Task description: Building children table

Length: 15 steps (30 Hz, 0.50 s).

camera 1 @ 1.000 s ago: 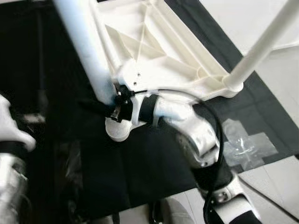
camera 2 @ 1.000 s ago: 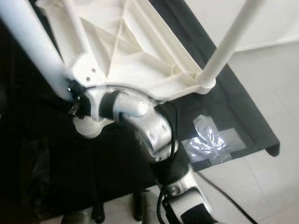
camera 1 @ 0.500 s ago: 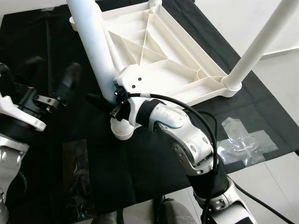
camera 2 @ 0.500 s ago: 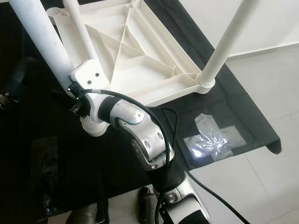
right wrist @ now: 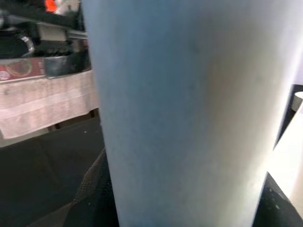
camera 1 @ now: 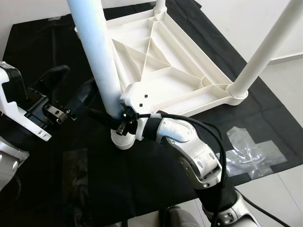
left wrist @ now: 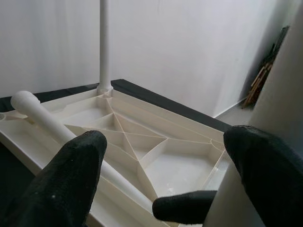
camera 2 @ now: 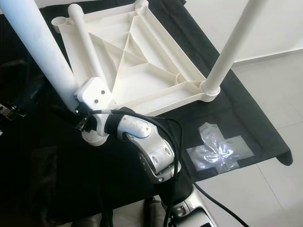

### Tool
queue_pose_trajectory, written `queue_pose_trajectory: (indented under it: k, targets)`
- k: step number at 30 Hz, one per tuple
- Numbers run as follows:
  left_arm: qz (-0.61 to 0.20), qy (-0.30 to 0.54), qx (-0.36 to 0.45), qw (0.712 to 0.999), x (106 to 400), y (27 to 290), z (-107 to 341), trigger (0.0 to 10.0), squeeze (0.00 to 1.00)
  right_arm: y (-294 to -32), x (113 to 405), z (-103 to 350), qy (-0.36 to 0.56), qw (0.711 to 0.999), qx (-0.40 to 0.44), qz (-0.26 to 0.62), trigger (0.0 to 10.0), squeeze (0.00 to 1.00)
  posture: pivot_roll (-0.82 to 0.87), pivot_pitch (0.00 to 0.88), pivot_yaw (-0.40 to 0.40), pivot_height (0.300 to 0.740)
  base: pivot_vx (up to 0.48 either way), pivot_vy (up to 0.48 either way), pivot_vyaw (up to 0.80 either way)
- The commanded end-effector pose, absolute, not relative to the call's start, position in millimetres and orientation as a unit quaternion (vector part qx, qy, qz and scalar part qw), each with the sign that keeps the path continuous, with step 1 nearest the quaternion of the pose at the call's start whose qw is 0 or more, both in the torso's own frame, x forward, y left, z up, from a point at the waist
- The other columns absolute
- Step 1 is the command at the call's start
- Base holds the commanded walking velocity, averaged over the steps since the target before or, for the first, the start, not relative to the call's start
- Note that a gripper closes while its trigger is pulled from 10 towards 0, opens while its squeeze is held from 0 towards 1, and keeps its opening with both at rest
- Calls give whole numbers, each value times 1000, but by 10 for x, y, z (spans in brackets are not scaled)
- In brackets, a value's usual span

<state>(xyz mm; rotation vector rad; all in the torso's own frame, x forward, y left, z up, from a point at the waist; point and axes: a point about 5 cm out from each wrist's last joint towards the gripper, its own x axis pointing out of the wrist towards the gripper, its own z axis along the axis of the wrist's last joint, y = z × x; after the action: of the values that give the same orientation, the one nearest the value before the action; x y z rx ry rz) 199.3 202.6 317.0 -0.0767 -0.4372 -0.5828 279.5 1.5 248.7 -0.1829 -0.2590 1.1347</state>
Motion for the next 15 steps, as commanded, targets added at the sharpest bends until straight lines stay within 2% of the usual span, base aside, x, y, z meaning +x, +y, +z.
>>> queue_pose_trajectory:
  k: [1, 12, 15]
  targets:
    - [-318, -211, -30, 924, 1912, 1978, 3220, 10000, 0, -94, 2904, 2040, -13, 847, -87, 524, 10000, 0, 34, 291, 7, 740, 0, 0, 0]
    - [-350, -206, -31, 913, 1862, 1929, 3235, 10000, 0, -105, 2920, 2009, -11, 847, -92, 523, 10000, 0, 40, 282, 5, 740, 0, 0, 0]
    - [-393, -197, -9, 898, 1775, 1939, 3258, 10000, 0, -95, 2971, 2011, -9, 852, -90, 516, 10000, 0, 39, 270, 4, 740, 0, 0, 0]
